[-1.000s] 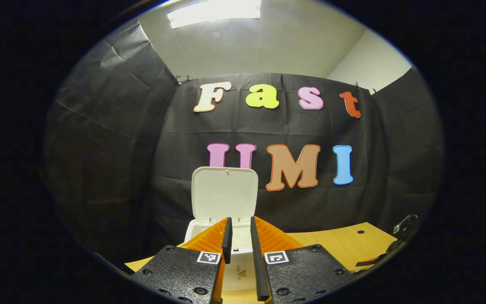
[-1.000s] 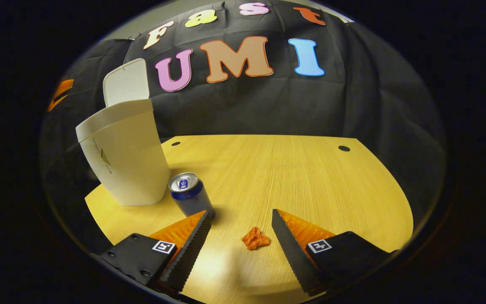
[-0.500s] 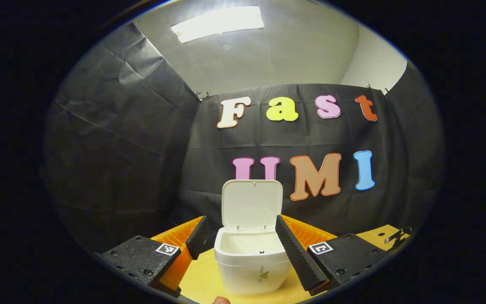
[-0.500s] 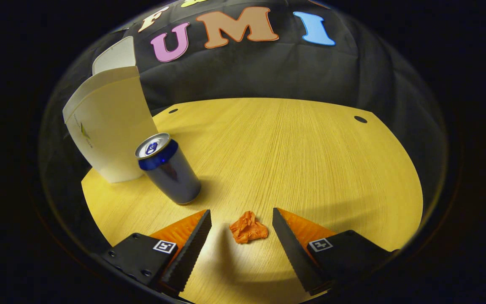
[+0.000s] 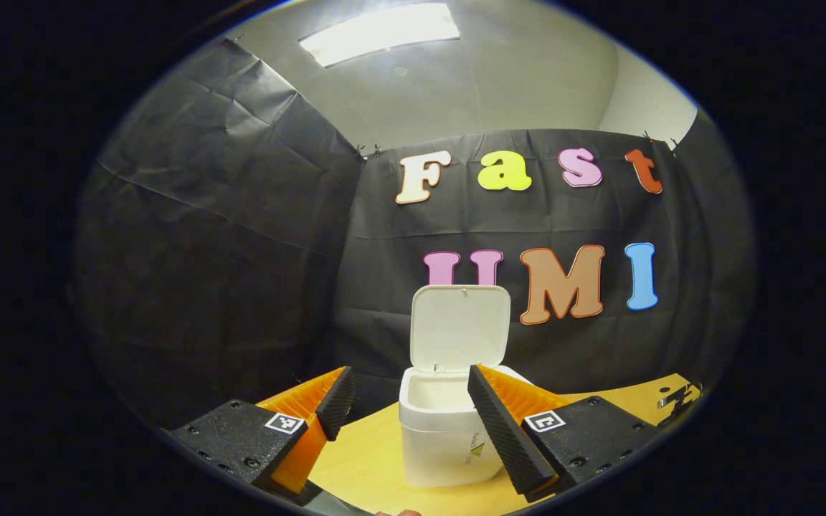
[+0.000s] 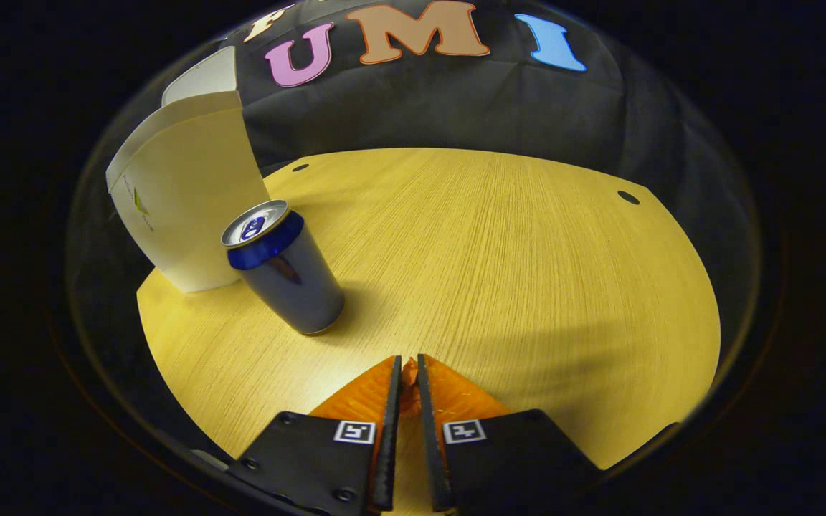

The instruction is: Press the lid of the desktop garbage bin to open it, pick up the crumpled paper on the desktop and throw it into the bin, then pick up the pop can on the desktop and drop it into the bin, and finally close the garbage bin lid.

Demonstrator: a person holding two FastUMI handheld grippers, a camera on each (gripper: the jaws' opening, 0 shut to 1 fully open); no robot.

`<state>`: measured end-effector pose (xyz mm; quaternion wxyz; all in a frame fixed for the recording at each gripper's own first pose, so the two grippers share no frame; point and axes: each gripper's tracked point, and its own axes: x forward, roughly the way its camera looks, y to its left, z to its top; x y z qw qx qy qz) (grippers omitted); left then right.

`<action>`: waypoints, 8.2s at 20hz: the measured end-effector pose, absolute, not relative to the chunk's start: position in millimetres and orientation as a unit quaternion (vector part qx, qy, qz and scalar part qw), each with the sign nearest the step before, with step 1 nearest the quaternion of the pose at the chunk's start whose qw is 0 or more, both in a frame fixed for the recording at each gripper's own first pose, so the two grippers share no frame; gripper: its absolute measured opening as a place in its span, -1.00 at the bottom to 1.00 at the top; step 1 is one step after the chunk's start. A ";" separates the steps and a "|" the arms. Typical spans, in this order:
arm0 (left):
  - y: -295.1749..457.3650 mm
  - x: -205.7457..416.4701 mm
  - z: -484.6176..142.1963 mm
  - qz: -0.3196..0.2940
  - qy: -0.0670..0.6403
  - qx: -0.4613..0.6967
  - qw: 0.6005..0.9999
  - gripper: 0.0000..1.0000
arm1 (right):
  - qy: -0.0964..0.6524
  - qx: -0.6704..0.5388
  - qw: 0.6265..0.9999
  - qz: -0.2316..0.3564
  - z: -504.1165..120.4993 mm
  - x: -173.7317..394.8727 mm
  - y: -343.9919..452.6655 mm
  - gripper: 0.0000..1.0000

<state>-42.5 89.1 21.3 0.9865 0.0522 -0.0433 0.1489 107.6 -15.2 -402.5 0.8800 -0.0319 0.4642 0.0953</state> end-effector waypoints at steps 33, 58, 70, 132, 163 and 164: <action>166.7 -69.8 -15.4 0.184 0.017 0.044 0.982 0.90 | 0.175 -0.135 0.906 0.362 -98.7 238.2 321.5 -0.77; -129.3 38.0 -126.0 -0.213 0.074 0.009 0.974 0.87 | 0.156 -0.111 0.980 0.051 -58.1 193.6 16.2 0.94; -166.6 78.4 -276.8 -0.203 0.223 0.009 0.953 0.88 | 0.163 -0.040 0.984 -0.056 -88.2 126.7 -24.9 0.93; 57.0 185.9 77.4 -0.057 0.003 0.012 0.998 0.84 | 0.200 0.032 0.977 -0.073 -164.2 61.1 -15.0 0.93; 47.0 181.4 42.4 -0.037 0.000 0.077 0.996 0.85 | 0.200 0.051 0.971 -0.125 -169.7 44.3 -44.8 0.92; 43.9 172.7 35.4 -0.038 -0.007 0.088 0.995 0.85 | 0.199 0.053 0.971 -0.123 -170.8 45.0 -44.8 0.93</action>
